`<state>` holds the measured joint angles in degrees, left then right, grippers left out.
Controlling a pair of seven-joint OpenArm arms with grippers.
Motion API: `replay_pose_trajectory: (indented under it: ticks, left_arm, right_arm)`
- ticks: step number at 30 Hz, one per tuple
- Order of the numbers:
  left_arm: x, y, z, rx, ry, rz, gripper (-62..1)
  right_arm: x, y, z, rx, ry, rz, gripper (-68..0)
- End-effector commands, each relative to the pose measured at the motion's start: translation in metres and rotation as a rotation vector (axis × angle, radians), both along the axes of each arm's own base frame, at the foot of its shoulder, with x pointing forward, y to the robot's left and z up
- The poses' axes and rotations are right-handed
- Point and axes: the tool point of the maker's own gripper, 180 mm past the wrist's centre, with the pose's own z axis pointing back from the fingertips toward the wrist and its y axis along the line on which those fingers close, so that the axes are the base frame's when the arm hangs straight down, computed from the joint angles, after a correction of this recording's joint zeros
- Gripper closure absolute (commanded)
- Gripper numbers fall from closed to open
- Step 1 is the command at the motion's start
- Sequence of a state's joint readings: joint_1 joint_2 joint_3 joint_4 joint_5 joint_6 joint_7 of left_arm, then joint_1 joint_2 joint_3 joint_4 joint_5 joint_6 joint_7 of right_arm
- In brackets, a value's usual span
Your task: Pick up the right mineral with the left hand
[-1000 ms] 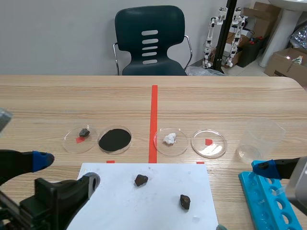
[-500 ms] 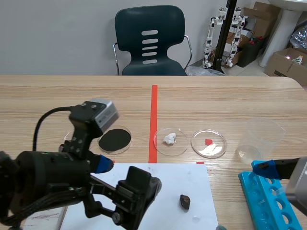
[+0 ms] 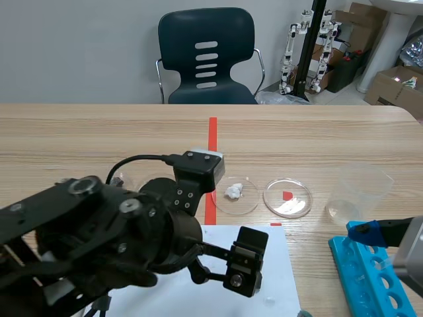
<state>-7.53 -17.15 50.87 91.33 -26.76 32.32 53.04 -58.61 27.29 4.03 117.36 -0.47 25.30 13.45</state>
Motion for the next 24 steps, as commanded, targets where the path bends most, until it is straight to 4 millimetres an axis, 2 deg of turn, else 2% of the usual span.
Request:
replay_pose_trajectory:
  ticks: [1, 4, 14, 24]
  left_arm:
    - [0.003, -0.004, -0.003, 0.032, 0.012, 0.015, -62.3]
    - [0.005, -0.012, -0.008, 0.073, 0.029, 0.017, -62.3]
    - [0.002, -0.06, 0.004, 0.079, -0.003, -0.086, -62.3]
    - [-0.002, -0.079, -0.02, 0.165, 0.023, -0.166, -62.3]
  right_arm:
    - [0.006, 0.004, 0.01, 0.024, -0.035, 0.001, -60.8]
    - [0.006, 0.004, 0.01, 0.024, -0.035, 0.001, -60.8]
    - [0.006, 0.004, 0.01, 0.024, -0.035, 0.001, -60.8]
    - [0.006, 0.004, 0.01, 0.024, -0.035, 0.001, -60.8]
